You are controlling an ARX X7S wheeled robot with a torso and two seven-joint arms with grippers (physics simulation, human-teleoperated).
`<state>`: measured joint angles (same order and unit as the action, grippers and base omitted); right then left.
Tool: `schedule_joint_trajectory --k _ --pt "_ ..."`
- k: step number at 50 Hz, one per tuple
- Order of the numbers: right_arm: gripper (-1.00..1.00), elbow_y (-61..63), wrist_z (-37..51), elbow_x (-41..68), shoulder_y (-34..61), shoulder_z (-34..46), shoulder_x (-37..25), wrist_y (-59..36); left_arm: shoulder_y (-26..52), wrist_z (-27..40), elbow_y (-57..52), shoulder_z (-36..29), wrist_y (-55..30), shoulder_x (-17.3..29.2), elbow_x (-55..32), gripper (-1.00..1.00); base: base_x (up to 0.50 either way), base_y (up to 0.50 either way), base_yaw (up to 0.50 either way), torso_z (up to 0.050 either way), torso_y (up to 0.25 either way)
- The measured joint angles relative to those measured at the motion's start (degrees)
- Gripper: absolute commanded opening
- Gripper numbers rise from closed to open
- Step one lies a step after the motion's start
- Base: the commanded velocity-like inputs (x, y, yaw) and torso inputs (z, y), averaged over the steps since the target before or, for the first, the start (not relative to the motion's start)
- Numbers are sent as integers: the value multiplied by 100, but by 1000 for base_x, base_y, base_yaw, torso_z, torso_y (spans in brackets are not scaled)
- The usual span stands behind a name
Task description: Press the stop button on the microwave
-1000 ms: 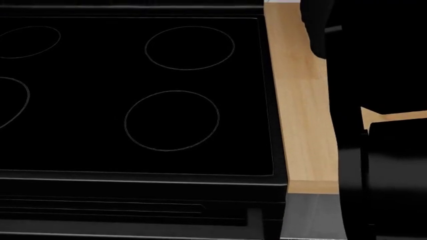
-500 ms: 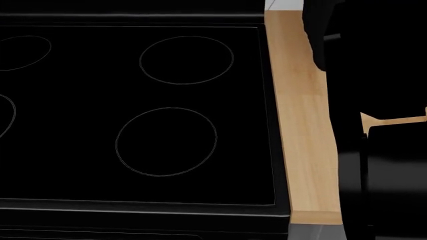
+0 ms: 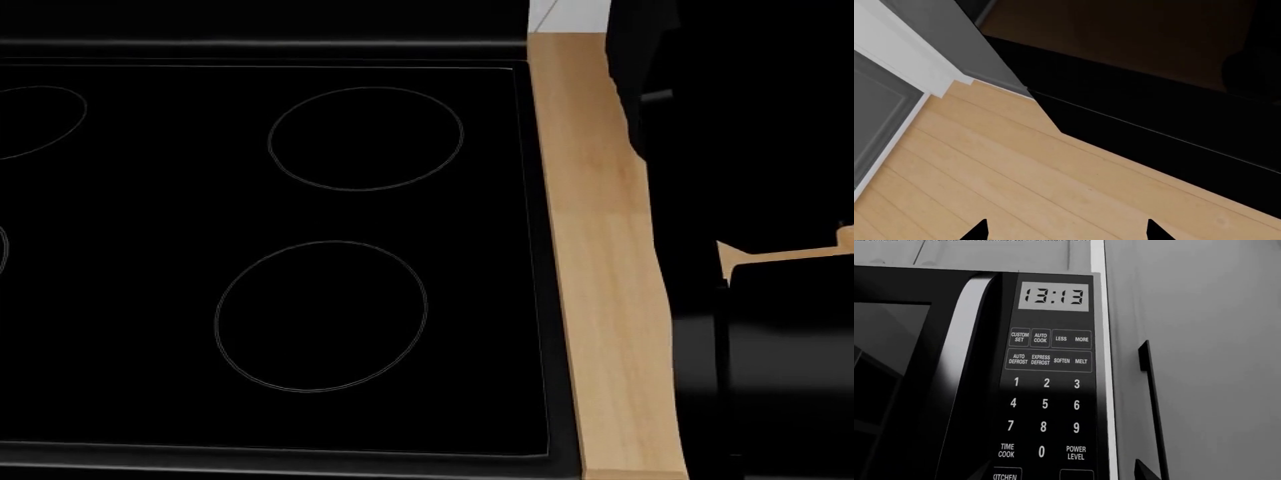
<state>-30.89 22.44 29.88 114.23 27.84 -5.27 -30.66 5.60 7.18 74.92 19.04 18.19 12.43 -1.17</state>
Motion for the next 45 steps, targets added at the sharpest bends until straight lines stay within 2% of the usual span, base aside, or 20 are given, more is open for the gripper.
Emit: schedule_joint_trajectory --k 6,11,26,30,45 --pt "100 85 6 43 11 5 -10 -7 -3 0 3 1 0 0 0 100 29 0 0 0 0" --pt "100 190 -16 103 63 2 -5 -29 -25 2 8 19 -1 5 -3 100 467 -122 0 0 0" --pt "100 399 50 137 39 93 -34 -62 -2 0 3 1 0 0 0 100 0 0 0 0 0" --pt "100 457 40 149 54 109 -33 -37 -27 2 8 19 -1 3 -4 100 500 -104 0 0 0" --pt "100 554 73 150 48 173 -52 49 -16 1 8 8 -1 -1 -2 100 51 -9 0 0 0"
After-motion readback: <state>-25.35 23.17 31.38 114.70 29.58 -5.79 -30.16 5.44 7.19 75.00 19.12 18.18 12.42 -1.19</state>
